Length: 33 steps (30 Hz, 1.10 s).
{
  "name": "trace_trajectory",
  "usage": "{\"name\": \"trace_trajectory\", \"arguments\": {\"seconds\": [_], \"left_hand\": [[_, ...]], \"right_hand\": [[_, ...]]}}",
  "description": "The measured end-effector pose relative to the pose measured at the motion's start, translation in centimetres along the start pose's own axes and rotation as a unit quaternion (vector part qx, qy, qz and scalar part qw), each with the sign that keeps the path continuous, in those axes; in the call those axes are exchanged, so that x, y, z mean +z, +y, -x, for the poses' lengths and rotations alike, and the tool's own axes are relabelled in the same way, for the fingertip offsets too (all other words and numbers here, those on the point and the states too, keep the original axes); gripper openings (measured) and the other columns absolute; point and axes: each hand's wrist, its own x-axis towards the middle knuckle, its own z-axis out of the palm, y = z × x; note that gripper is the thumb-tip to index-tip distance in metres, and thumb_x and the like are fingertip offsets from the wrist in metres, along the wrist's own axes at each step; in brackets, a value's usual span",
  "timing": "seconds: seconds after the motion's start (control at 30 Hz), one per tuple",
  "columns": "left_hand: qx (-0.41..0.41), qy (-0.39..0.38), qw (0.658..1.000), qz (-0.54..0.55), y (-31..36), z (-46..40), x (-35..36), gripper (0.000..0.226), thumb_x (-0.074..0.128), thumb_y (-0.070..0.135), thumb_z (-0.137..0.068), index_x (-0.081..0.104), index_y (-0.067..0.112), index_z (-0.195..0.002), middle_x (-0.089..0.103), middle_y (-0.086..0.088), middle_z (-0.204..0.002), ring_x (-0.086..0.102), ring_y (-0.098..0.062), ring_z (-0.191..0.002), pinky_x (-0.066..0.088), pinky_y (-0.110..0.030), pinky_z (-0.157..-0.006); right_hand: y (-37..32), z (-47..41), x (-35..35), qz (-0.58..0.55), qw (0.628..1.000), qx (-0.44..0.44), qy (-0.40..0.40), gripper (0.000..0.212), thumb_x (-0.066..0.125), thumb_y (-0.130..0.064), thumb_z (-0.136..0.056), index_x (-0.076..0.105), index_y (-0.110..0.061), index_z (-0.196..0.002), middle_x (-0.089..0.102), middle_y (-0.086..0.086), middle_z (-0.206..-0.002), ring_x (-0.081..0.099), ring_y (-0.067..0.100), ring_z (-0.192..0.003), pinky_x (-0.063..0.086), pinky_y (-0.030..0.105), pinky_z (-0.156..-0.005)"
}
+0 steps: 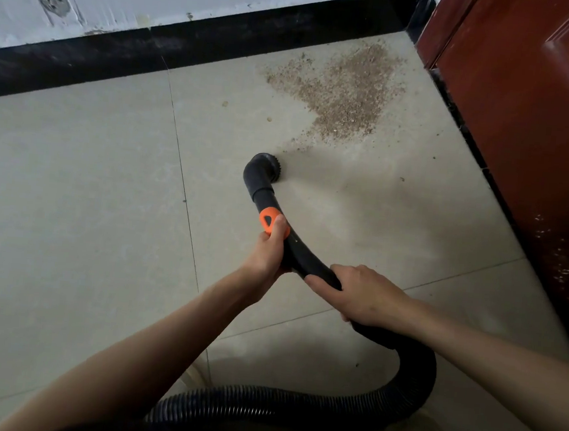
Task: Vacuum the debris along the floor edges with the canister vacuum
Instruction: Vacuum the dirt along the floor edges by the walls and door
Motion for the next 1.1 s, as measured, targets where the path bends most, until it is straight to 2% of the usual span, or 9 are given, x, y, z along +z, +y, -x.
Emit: {"name": "trace_trajectory", "arguments": {"seconds": [0.17,0.37,0.5,0.63,0.8,0.87,1.0,1.1], "left_hand": [[0.003,-0.005,1.0,-0.007,2.7,-2.4,2.4,0.036,0.033,0.035,-0.101,0.046,0.001,-0.102,0.052,-0.011,-0.085,0.056,-0.021,-0.075,0.05,-0.032,-0.061],[0.0,-0.017,0.999,-0.037,6.0,-5.2,3.5,0.039,0.033,0.039,-0.101,0.044,0.002,-0.103,0.051,-0.009,-0.084,0.055,-0.02,-0.073,0.05,-0.029,-0.055],[0.004,-0.036,0.997,-0.068,6.8,-5.9,5.2,0.035,0.033,0.037,-0.101,0.045,0.008,-0.085,0.05,-0.008,-0.081,0.055,-0.02,-0.071,0.049,-0.029,-0.057],[0.001,-0.046,0.995,-0.086,7.0,-6.3,6.7,0.034,0.035,0.037,-0.1,0.045,0.009,-0.085,0.051,-0.008,-0.082,0.055,-0.019,-0.072,0.051,-0.03,-0.062],[-0.019,-0.046,0.998,-0.043,7.5,-6.3,5.4,0.026,0.042,0.031,-0.098,0.046,0.006,-0.094,0.049,-0.007,-0.082,0.053,-0.019,-0.071,0.048,-0.029,-0.062],[-0.02,-0.043,0.998,-0.029,7.8,-6.3,4.2,0.021,0.043,0.029,-0.096,0.044,0.009,-0.09,0.046,-0.004,-0.079,0.049,-0.017,-0.068,0.046,-0.029,-0.061],[-0.005,0.012,1.0,-0.001,7.5,-5.3,1.9,0.031,0.037,0.035,-0.1,0.045,0.009,-0.086,0.047,-0.005,-0.081,0.051,-0.017,-0.073,0.046,-0.029,-0.064],[0.001,0.042,0.999,-0.006,6.4,-4.5,-0.1,0.038,0.032,0.039,-0.102,0.045,0.003,-0.095,0.048,-0.008,-0.088,0.053,-0.019,-0.08,0.046,-0.031,-0.066]], "right_hand": [[1.1,-1.6,-2.2,-0.034,0.999,0.023,0.034,0.056,0.031,-0.069,-0.092,0.051,-0.018,-0.084,0.069,0.003,-0.067,0.067,0.018,-0.058,0.055,0.035,-0.072],[1.5,-4.1,-4.3,-0.082,0.994,0.018,0.063,0.059,0.032,-0.069,-0.091,0.05,-0.014,-0.081,0.068,0.006,-0.061,0.064,0.018,-0.052,0.057,0.04,-0.073],[2.5,-4.1,-4.8,-0.112,0.989,0.039,0.084,0.056,0.034,-0.066,-0.093,0.05,-0.014,-0.079,0.066,0.003,-0.058,0.065,0.021,-0.056,0.057,0.042,-0.076],[3.1,-3.8,-5.1,-0.129,0.985,0.058,0.096,0.053,0.034,-0.063,-0.095,0.047,-0.015,-0.077,0.068,0.006,-0.063,0.067,0.022,-0.058,0.057,0.041,-0.077],[2.2,-3.9,-4.8,-0.102,0.99,0.044,0.092,0.051,0.034,-0.065,-0.094,0.048,-0.017,-0.087,0.066,0.005,-0.064,0.067,0.023,-0.061,0.056,0.041,-0.074],[1.6,-3.8,-4.7,-0.083,0.993,0.034,0.077,0.05,0.034,-0.065,-0.094,0.047,-0.017,-0.095,0.066,0.005,-0.068,0.067,0.023,-0.062,0.056,0.041,-0.073],[-0.1,-3.8,-4.2,-0.032,0.999,0.006,0.036,0.048,0.033,-0.064,-0.095,0.045,-0.019,-0.106,0.064,0.004,-0.075,0.066,0.022,-0.066,0.055,0.038,-0.069],[-1.3,-3.9,-3.6,0.002,1.0,-0.023,0.015,0.049,0.031,-0.065,-0.095,0.044,-0.02,-0.111,0.064,0.002,-0.075,0.064,0.02,-0.066,0.053,0.037,-0.069]]}}
